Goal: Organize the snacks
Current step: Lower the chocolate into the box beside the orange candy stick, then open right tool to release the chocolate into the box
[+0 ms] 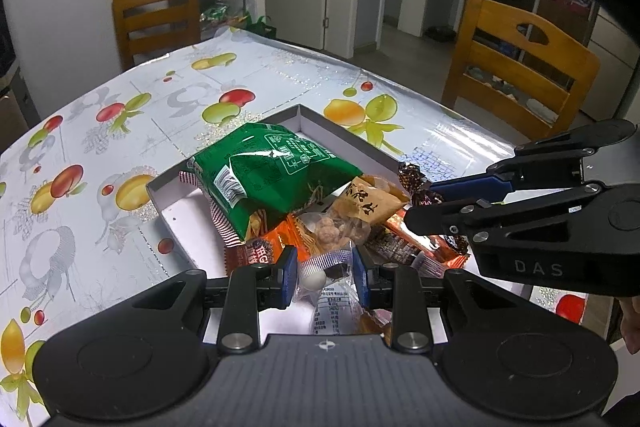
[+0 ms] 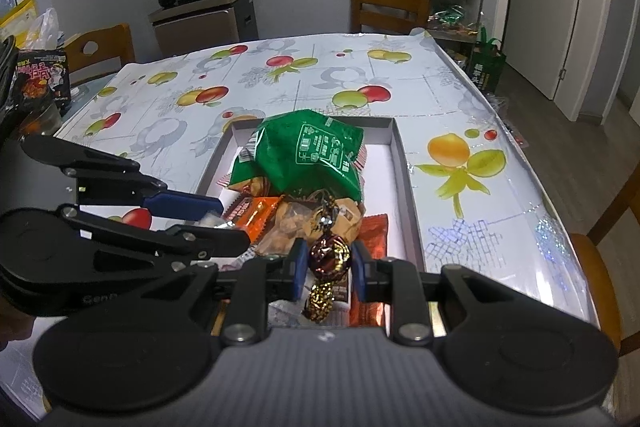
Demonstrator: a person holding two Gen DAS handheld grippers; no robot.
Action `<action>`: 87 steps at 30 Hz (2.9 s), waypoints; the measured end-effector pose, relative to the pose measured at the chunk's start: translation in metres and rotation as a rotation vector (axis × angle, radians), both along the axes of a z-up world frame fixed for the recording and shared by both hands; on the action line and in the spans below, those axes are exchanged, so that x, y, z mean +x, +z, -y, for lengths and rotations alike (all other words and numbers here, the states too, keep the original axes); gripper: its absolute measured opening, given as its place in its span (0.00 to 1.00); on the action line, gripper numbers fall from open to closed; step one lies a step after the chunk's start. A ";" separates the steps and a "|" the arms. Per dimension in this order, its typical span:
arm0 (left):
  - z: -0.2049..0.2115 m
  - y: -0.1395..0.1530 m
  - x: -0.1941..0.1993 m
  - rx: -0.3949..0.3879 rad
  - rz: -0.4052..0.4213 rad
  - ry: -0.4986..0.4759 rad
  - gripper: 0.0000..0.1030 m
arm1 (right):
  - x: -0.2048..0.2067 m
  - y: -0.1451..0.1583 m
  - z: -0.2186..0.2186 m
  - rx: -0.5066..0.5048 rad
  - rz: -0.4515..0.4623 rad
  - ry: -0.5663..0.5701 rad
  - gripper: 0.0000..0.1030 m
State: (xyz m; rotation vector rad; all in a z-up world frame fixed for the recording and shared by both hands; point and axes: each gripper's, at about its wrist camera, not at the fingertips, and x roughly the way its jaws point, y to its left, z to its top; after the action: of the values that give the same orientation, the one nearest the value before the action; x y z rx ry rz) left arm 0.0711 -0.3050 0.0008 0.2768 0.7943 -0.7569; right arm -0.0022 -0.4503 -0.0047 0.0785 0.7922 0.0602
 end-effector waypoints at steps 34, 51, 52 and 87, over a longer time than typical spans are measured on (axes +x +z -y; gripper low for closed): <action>0.002 -0.022 0.002 0.023 -0.073 0.011 0.32 | 0.015 -0.033 0.001 -0.023 -0.120 0.070 0.22; 0.000 -0.014 0.001 -0.014 -0.039 -0.036 0.51 | -0.001 -0.018 0.002 -0.028 -0.124 -0.018 0.33; -0.001 -0.013 0.001 -0.012 -0.033 -0.031 0.57 | -0.002 -0.017 0.002 -0.026 -0.123 -0.024 0.33; -0.040 0.015 -0.013 0.006 0.027 0.090 1.00 | -0.017 0.003 0.000 0.018 -0.045 -0.064 0.74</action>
State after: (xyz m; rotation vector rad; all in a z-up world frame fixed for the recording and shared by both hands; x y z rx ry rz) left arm 0.0585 -0.2651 0.0162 0.2548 0.7788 -0.6653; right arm -0.0193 -0.4505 -0.0013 0.1230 0.8336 0.0050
